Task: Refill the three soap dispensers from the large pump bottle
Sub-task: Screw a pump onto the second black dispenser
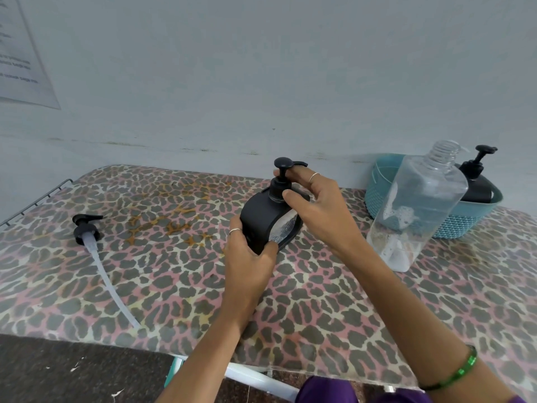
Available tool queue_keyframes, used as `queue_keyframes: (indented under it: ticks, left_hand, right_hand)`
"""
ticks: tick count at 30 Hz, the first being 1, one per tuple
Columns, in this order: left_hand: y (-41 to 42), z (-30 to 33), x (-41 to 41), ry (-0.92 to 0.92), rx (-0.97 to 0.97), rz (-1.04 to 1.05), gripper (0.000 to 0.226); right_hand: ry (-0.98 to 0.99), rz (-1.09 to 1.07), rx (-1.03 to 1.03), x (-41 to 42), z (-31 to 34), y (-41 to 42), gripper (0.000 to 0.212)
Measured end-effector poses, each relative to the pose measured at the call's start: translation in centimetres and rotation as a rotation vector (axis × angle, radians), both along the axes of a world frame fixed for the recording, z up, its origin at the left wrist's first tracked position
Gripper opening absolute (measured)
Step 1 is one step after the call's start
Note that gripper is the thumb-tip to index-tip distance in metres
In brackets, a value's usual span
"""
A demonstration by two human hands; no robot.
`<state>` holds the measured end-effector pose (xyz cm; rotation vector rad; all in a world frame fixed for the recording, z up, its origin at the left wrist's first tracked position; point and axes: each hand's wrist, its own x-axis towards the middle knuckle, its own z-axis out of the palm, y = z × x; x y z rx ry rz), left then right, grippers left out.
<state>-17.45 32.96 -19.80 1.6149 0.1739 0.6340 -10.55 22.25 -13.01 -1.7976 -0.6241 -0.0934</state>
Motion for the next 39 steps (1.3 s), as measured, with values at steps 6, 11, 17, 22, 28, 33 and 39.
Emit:
queue_keyframes:
  ticks: [6, 11, 17, 22, 28, 33, 39]
  left_hand:
    - [-0.1, 0.0, -0.1, 0.008, -0.014, 0.012, 0.057]
    - [0.0, -0.2, 0.1, 0.025, -0.017, 0.014, 0.051]
    - [0.0, -0.1, 0.1, 0.011, -0.017, 0.006, 0.055]
    - [0.0, -0.1, 0.0, 0.025, -0.029, 0.003, 0.055]
    - [0.1, -0.1, 0.0, 0.029, -0.032, -0.001, 0.057]
    - [0.1, -0.3, 0.1, 0.039, -0.023, 0.006, 0.052]
    - [0.1, -0.3, 0.0, 0.035, -0.025, 0.011, 0.052]
  right_hand:
    - [-0.002, -0.012, 0.011, 0.2, 0.1, 0.2, 0.037]
    - [-0.022, -0.036, 0.011, 0.0, 0.1, 0.5, 0.04]
    - [-0.044, -0.047, -0.012, 0.0, -0.2, 0.3, 0.039]
    - [0.023, 0.108, -0.086, 1.2, 0.4, -0.9, 0.044]
    - [0.136, 0.249, -0.011, 2.3, 0.7, -1.1, 0.044]
    - [0.166, 0.204, 0.078, 2.6, 0.5, -1.0, 0.041]
    - [0.105, 0.021, 0.038, 2.2, 0.3, -0.4, 0.041]
